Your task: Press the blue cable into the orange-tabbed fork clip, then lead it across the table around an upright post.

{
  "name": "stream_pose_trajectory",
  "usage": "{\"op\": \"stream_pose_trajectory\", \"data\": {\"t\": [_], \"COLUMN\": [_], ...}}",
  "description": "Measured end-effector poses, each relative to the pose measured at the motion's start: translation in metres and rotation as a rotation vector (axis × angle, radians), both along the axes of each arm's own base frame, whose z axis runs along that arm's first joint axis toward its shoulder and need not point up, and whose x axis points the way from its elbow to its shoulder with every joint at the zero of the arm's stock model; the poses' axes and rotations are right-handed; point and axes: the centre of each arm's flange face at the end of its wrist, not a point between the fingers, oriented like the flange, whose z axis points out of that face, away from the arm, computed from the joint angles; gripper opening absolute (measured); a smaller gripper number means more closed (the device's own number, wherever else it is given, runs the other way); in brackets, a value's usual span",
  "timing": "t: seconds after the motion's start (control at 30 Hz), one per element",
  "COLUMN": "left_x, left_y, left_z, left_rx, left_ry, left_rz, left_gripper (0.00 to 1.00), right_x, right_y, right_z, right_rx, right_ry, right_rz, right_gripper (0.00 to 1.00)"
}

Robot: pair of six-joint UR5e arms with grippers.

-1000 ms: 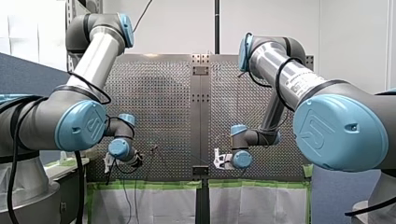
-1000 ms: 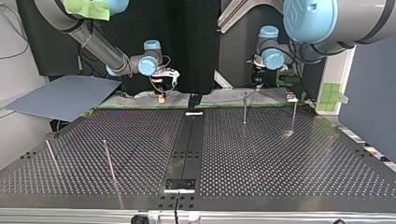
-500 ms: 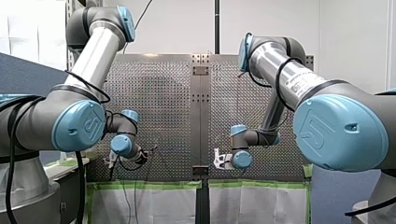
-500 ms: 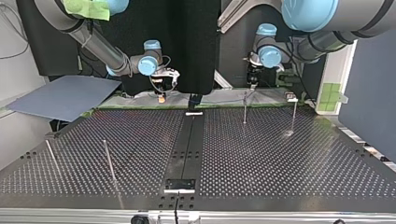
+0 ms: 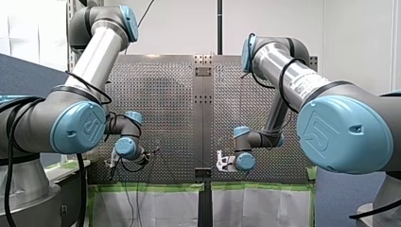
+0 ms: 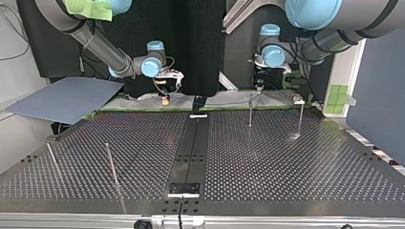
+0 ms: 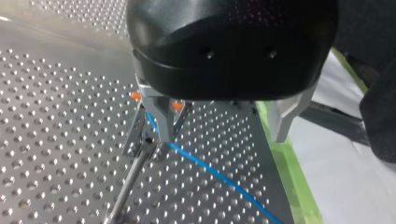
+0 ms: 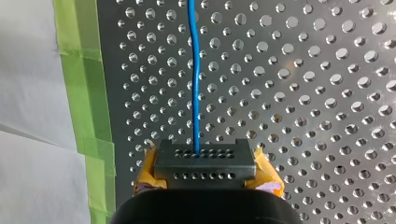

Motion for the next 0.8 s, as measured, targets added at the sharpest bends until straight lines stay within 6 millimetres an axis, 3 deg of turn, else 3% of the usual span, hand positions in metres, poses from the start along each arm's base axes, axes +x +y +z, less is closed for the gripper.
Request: {"op": "stream_pose_trajectory", "data": {"t": [0.23, 0.57, 0.8], "left_x": [-0.003, -0.010, -0.010], "left_y": [-0.002, -0.009, -0.013], "left_z": [0.004, 0.032, 0.034], "left_rx": [-0.007, -0.124, -0.148], "left_ry": [-0.018, -0.131, -0.150], "left_rz": [-0.001, -0.021, -0.023], "left_gripper": [1.00, 1.00, 1.00], "right_x": [-0.001, 0.000, 0.000], "right_y": [0.000, 0.000, 0.001], "right_z": [0.000, 0.000, 0.000], "right_rx": [0.001, 0.002, 0.006], "right_ry": [0.000, 0.001, 0.004], "right_rz": [-0.001, 0.000, -0.001], "right_gripper": [0.00, 0.00, 0.00]}}
